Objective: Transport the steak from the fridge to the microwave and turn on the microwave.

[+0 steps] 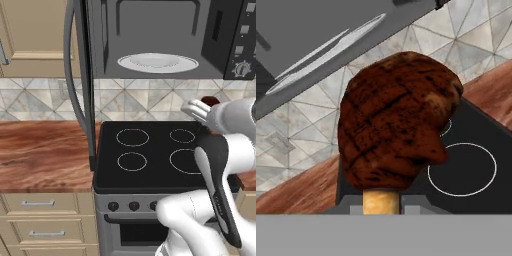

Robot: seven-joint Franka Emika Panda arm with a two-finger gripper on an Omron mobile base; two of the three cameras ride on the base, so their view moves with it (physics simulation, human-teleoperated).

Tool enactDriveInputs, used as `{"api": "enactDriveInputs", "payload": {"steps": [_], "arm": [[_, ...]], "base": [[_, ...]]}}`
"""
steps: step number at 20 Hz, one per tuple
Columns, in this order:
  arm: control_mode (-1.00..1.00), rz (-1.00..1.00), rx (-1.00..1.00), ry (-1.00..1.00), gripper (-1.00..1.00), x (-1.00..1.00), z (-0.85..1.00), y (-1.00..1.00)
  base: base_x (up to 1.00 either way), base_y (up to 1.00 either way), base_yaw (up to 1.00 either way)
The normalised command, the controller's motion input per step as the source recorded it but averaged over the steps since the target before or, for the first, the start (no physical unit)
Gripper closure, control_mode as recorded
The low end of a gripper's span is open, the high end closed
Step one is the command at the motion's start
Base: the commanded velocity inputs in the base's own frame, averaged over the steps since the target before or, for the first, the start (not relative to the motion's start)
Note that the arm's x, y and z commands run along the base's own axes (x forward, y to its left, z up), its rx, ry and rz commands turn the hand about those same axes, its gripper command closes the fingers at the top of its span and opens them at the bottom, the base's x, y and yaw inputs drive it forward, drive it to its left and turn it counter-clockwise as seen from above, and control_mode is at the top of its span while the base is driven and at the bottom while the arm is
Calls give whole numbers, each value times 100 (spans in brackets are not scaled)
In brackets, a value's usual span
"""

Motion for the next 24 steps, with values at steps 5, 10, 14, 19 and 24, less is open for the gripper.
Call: {"api": "enactDriveInputs", "payload": {"steps": [5, 10, 14, 19, 24], "arm": [[-100, 8, -29, 1, 100, 0, 47, 18], [-100, 9, -28, 5, 100, 0, 56, 8], [-100, 17, -17, 3, 100, 9, 34, 0], [-100, 19, -12, 9, 100, 10, 25, 0], [-100, 11, -9, 9, 100, 33, 18, 0]], "base": [[0, 0, 0], [0, 0, 0], [0, 0, 0], [0, 0, 0], [0, 0, 0]]}}
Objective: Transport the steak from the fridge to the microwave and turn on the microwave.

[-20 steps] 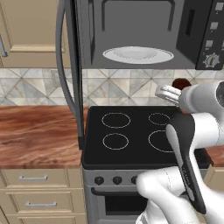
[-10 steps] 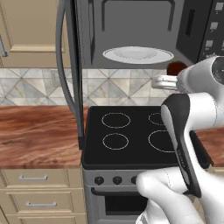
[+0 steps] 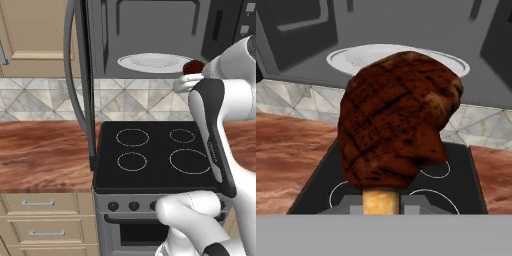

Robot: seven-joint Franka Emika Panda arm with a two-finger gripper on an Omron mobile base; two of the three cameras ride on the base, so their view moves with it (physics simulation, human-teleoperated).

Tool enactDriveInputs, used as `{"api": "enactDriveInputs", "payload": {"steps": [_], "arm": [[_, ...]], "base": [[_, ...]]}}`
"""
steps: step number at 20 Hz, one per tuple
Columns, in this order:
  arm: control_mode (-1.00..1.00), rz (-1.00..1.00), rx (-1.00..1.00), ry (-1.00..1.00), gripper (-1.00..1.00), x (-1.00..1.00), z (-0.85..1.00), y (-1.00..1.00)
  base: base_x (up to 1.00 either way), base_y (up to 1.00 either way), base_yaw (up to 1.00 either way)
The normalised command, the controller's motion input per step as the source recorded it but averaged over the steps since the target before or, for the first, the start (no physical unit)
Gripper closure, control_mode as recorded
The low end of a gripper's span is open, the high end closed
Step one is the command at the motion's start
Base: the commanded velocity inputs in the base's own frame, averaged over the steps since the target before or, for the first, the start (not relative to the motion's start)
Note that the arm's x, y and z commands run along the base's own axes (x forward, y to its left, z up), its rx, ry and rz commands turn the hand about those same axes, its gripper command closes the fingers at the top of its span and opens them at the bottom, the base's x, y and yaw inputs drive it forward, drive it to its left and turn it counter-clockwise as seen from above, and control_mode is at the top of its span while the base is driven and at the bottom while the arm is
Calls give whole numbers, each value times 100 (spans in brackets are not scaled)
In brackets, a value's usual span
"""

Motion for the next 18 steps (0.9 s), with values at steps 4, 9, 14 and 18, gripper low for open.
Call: {"api": "enactDriveInputs", "payload": {"steps": [4, 9, 14, 18], "arm": [[-100, 3, -7, 0, 100, 45, 0, -1], [-100, 1, -2, -4, 100, 43, 0, -2], [-100, 3, 0, -8, 100, 36, 0, -2], [-100, 5, 0, -9, 100, 36, 0, -2]], "base": [[0, 0, 0], [0, 0, 0], [0, 0, 0], [0, 0, 0]]}}
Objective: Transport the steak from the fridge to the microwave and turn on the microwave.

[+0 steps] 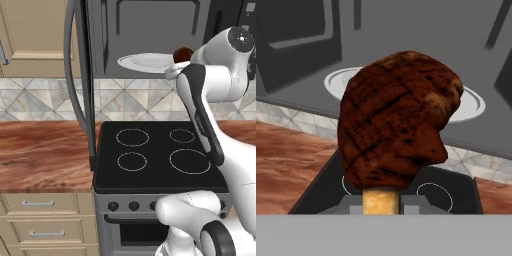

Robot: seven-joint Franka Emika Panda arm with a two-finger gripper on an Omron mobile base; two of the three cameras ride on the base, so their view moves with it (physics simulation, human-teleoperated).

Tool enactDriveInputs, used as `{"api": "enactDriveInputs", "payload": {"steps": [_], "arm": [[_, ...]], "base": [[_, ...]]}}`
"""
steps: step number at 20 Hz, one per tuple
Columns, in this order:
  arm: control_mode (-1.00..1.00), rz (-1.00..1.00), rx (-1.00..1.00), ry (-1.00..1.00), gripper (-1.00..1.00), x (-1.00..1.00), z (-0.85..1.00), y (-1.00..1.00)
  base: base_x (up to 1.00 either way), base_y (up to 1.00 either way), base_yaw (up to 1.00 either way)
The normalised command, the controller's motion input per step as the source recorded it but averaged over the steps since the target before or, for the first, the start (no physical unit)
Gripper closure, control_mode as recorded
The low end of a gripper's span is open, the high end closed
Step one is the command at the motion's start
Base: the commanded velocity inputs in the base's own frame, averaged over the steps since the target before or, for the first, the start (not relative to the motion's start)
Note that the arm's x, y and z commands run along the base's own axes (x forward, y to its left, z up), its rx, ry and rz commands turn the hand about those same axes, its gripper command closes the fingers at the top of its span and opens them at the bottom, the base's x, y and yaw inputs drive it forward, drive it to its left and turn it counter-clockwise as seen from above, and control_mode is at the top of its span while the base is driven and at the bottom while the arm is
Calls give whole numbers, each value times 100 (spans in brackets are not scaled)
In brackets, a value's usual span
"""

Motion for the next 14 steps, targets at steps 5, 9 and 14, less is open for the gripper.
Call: {"api": "enactDriveInputs", "payload": {"steps": [5, 9, 14], "arm": [[-100, 6, 0, -1, 100, 36, 0, -1], [-100, 4, 0, 0, 100, 40, 3, 0], [-100, 2, 0, 0, 100, 40, 9, -2]], "base": [[0, 0, 0], [0, 0, 0], [0, 0, 0]]}}
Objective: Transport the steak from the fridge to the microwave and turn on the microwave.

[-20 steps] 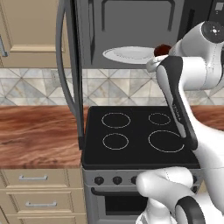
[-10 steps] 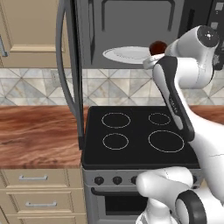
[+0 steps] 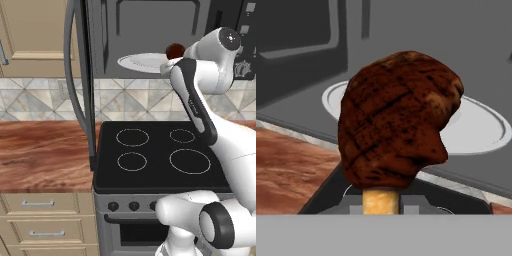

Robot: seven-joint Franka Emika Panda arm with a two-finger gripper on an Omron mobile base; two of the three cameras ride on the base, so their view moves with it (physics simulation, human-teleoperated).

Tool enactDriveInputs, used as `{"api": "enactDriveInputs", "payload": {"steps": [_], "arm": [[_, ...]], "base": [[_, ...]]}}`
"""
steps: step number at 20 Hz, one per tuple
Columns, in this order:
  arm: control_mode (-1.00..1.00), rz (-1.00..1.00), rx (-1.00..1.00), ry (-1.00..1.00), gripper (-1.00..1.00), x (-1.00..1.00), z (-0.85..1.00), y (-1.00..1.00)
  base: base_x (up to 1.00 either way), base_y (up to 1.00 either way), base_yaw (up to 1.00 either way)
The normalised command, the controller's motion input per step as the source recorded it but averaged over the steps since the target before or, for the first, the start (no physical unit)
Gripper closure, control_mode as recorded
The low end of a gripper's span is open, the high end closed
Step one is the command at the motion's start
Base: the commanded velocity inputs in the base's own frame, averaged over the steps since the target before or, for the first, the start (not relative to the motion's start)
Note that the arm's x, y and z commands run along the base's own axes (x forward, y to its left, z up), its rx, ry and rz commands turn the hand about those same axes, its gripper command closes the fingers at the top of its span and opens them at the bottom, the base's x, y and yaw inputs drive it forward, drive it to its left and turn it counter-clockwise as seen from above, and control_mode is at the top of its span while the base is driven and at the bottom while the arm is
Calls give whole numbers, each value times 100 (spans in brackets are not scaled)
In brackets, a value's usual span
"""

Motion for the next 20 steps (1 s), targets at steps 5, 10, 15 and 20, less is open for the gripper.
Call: {"api": "enactDriveInputs", "payload": {"steps": [5, 10, 15, 20], "arm": [[-100, 0, 0, 0, 100, 46, 0, 0], [-100, 0, 0, 0, 100, 45, 0, -3], [-100, 0, 0, 0, 100, 45, -2, 0], [-100, 0, 0, 0, 100, 43, -3, 0]], "base": [[0, 0, 0], [0, 0, 0], [0, 0, 0], [0, 0, 0]]}}
